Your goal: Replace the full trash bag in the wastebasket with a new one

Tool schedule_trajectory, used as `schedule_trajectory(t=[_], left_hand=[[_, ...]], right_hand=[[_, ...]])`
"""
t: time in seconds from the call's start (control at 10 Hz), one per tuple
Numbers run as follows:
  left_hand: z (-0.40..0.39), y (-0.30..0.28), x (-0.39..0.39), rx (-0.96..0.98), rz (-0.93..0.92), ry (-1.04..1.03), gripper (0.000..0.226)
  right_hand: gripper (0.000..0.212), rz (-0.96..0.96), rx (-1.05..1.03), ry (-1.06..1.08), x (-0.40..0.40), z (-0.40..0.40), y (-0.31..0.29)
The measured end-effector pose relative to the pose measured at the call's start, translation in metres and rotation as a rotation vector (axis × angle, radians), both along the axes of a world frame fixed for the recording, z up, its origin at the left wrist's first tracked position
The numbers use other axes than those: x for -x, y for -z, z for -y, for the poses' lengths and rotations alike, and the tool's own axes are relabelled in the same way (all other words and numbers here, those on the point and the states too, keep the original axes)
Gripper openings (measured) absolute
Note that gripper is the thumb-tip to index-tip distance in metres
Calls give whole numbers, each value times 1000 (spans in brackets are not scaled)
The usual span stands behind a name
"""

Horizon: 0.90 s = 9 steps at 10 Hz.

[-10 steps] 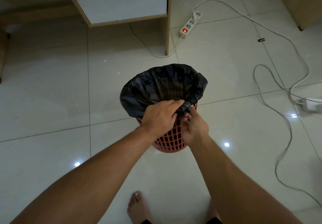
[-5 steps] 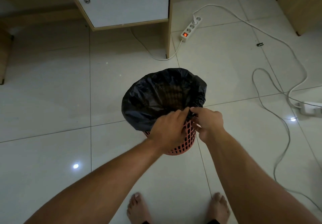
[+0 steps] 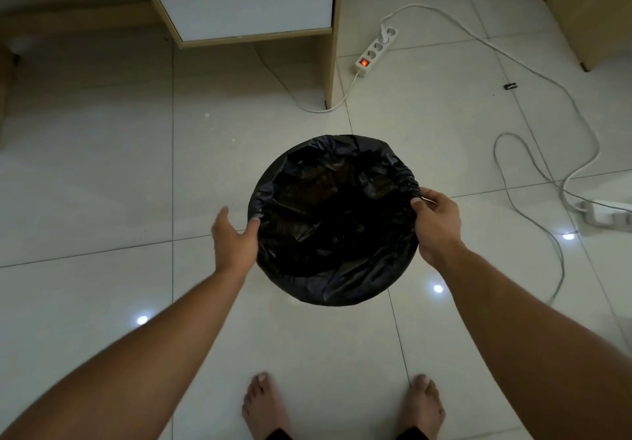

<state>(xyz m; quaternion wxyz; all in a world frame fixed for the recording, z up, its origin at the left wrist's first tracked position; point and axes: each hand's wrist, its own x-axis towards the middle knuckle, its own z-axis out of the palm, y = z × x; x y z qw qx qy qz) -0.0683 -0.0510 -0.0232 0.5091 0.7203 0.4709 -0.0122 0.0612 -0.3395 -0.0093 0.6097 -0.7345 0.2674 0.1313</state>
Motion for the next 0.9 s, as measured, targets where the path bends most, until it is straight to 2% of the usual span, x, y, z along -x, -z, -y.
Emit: schedule_trajectory(t=[0.1, 0.2, 0.3, 0.5, 0.7, 0.8, 0.9], left_hand=[[-12, 3, -7, 241, 9, -28, 31], [-19, 2, -18, 208, 64, -79, 15], [-27, 4, -32, 255, 61, -120, 9], [-28, 6, -43, 235, 54, -122, 22], [-26, -2, -44, 210, 64, -113, 30], [-29, -4, -45, 177, 61, -76, 39], [-33, -13, -45, 122, 35, -48, 55]], right_hand=[[27, -4, 19, -37, -5, -4, 15], [28, 7, 80, -82, -11, -10, 26], [26, 70, 189, -143, -24, -19, 29], [24, 131, 358, -219, -40, -24, 29], [24, 74, 409, -277, -42, -26, 22], [27, 27, 413, -310, -43, -26, 18], [44, -35, 477, -416, -35, -28, 7]])
